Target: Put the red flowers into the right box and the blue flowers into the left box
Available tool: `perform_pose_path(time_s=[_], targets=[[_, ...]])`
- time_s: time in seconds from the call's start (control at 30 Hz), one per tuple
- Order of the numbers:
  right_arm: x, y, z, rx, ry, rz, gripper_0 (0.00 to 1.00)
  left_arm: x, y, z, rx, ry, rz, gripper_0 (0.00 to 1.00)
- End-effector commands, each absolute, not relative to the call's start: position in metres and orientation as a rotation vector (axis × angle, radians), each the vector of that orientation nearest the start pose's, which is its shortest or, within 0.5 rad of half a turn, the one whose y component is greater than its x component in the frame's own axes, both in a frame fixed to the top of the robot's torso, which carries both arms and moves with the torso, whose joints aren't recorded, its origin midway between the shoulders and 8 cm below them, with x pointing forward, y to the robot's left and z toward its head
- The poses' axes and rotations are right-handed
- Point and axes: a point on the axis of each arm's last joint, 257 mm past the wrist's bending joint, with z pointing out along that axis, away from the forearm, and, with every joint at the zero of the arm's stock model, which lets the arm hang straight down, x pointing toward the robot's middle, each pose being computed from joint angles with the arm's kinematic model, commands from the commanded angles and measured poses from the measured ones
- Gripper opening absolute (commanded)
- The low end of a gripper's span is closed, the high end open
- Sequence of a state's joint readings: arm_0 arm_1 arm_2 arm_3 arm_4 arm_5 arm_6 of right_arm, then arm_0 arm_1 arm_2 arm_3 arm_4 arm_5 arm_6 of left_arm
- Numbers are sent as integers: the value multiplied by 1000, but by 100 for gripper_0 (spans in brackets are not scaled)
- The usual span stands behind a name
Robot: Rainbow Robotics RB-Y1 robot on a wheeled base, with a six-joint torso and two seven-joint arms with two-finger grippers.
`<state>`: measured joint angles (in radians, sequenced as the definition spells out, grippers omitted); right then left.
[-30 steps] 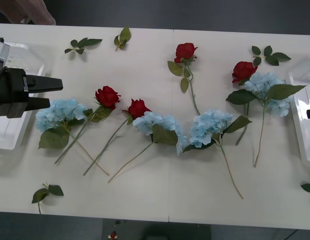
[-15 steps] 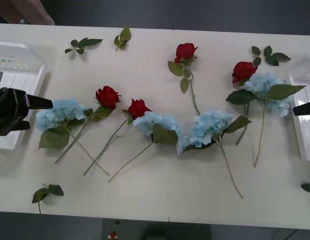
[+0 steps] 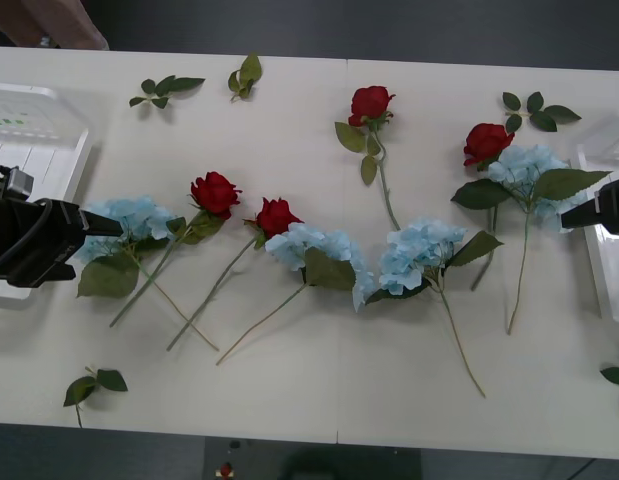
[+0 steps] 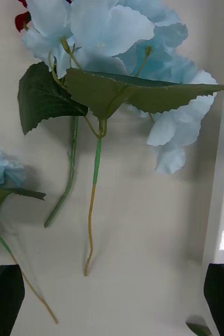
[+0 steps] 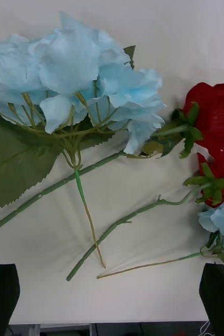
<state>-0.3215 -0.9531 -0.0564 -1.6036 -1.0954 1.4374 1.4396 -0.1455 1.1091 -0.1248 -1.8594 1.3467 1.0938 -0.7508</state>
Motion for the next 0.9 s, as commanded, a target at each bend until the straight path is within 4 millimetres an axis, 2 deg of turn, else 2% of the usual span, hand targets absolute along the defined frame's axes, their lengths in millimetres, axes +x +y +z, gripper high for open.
perform_pose_path(time_s=[0.03,0.17,0.57,0.9], targets=[[479,-395,-204,0,2611,157,100,449,302,-216,-664,2559,-701,100],[488,-392,-219,-6,2598,93,100,458,303,-226,-654,2569,-654,100],[497,-370,-250,10,2589,52,100,470,307,-258,-652,2626,-539,100],[511,-352,-275,37,2566,44,100,494,294,-277,-673,2649,-521,100]])
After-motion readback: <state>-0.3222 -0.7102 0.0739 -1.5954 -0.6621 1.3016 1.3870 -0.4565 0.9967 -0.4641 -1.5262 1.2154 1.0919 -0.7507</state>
